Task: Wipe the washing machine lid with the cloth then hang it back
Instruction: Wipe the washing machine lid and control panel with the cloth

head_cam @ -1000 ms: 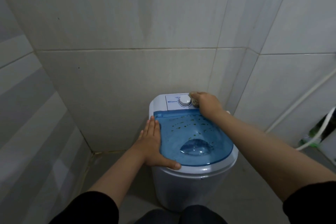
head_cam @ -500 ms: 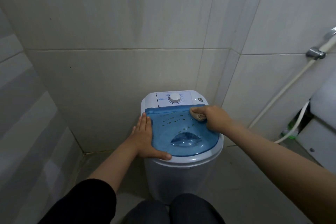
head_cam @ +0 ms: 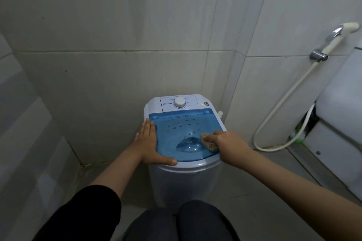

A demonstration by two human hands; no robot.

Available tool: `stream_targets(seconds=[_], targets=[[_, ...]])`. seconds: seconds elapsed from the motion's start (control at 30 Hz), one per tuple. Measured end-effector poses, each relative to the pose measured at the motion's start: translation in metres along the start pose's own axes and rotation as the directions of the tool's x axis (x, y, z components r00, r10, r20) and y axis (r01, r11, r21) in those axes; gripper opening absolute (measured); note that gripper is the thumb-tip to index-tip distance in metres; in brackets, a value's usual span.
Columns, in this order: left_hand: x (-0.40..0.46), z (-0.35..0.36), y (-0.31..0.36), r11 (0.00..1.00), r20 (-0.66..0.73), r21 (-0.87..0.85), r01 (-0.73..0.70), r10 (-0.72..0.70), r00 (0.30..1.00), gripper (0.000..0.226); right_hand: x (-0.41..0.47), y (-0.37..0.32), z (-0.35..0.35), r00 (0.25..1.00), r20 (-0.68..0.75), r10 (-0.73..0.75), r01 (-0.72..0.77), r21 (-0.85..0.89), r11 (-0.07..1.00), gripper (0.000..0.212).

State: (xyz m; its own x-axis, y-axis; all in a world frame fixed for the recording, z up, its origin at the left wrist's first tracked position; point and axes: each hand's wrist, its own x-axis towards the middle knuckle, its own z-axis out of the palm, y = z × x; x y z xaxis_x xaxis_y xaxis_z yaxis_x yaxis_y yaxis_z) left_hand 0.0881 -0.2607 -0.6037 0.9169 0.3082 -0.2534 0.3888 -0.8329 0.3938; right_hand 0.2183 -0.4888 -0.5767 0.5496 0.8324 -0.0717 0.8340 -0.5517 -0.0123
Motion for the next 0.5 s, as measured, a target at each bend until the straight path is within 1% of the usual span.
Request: stream_targets(seconds=[0.07, 0.13, 0.2, 0.23, 0.27, 0.3, 0.37, 0.43, 0.5], targets=[[0.000, -0.001, 0.001, 1.000, 0.004, 0.004, -0.003, 0.003, 1.000, 0.168, -0.001, -0.004, -0.015, 0.997, 0.078, -0.027, 0.031, -0.042, 0.999, 0.055], [-0.001, -0.001, 0.002, 1.000, 0.005, 0.005, -0.004, 0.003, 1.000, 0.168, 0.007, -0.004, -0.038, 0.982, 0.188, -0.028, 0.033, -0.024, 0.999, 0.052], [-0.001, -0.001, 0.002, 1.000, 0.002, 0.007, 0.002, -0.002, 1.000, 0.168, 0.023, -0.002, -0.062, 0.951, 0.308, -0.016, 0.013, 0.013, 1.000, 0.052], [-0.001, -0.001, 0.001, 1.000, 0.000, 0.007, 0.006, -0.006, 1.000, 0.168, 0.034, -0.001, -0.070, 0.943, 0.332, -0.016, 0.006, 0.030, 1.000, 0.053], [-0.001, 0.000, 0.001, 1.000, -0.001, 0.005, 0.004, -0.004, 1.000, 0.168, 0.044, 0.000, -0.076, 0.950, 0.311, -0.015, 0.003, 0.040, 0.999, 0.052], [-0.001, 0.000, 0.001, 1.000, -0.002, 0.003, 0.001, -0.001, 1.000, 0.169, 0.055, -0.001, -0.079, 0.967, 0.254, -0.014, 0.001, 0.049, 0.999, 0.050], [0.001, 0.001, 0.000, 1.000, -0.008, 0.001, 0.003, -0.003, 1.000, 0.169, 0.079, -0.003, -0.079, 0.996, 0.088, -0.001, -0.005, 0.065, 0.998, 0.047], [0.002, 0.001, 0.000, 1.000, -0.007, -0.002, 0.004, -0.004, 1.000, 0.168, 0.101, -0.008, -0.073, 0.998, -0.053, 0.024, -0.018, 0.099, 0.995, 0.051], [0.003, 0.002, -0.001, 1.000, -0.008, -0.005, 0.009, -0.009, 1.000, 0.166, 0.118, -0.013, -0.064, 0.992, -0.116, 0.057, -0.041, 0.134, 0.990, 0.053]])
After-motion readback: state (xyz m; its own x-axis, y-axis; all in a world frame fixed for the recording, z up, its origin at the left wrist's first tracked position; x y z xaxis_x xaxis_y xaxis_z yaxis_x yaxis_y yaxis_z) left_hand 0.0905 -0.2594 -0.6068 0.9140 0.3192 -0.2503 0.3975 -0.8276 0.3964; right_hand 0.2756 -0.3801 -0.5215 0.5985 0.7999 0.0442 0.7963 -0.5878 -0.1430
